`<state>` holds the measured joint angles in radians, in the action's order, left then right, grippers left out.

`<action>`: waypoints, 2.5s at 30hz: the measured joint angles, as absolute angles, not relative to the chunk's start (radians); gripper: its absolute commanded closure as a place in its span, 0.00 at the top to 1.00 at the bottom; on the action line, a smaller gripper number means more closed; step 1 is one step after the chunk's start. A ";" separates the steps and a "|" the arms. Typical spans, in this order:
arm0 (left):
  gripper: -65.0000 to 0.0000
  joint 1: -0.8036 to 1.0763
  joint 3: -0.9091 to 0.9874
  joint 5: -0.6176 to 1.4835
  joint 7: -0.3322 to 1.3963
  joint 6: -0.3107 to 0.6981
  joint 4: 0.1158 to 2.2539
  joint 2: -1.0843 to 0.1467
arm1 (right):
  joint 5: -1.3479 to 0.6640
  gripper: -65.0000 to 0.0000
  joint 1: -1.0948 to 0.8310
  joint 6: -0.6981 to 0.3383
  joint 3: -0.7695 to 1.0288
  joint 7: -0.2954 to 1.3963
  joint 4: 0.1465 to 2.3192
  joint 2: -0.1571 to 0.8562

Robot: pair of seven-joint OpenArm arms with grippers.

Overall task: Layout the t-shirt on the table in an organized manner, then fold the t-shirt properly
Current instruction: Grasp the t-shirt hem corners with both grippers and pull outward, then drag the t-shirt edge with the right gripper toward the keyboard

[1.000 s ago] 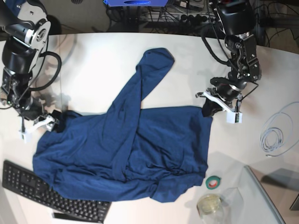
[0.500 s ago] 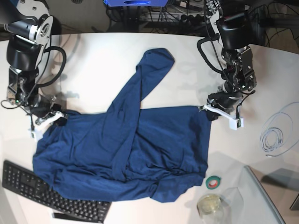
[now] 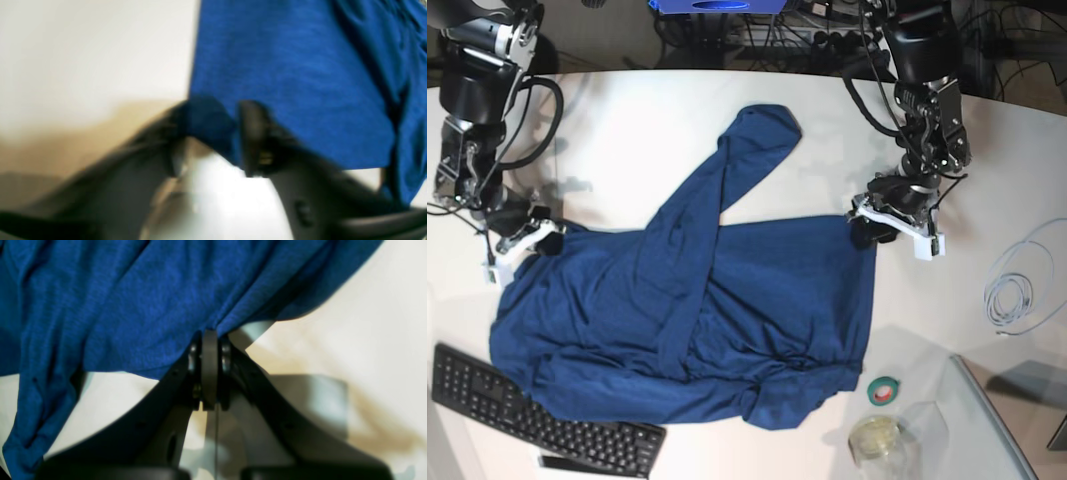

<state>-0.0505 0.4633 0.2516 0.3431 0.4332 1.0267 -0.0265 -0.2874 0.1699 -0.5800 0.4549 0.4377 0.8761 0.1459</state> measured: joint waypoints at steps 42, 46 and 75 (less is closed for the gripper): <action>0.00 0.057 0.410 0.389 0.407 0.279 1.303 -0.005 | -0.279 0.00 0.059 -0.578 0.452 0.586 1.162 0.145; 0.00 0.085 0.417 0.399 0.491 0.257 1.527 -0.019 | -0.278 0.00 0.017 -0.573 0.460 0.781 1.362 0.111; 0.00 -0.054 0.529 0.270 0.605 0.260 1.284 -0.005 | -0.282 0.82 0.012 -0.277 0.259 0.942 1.507 0.094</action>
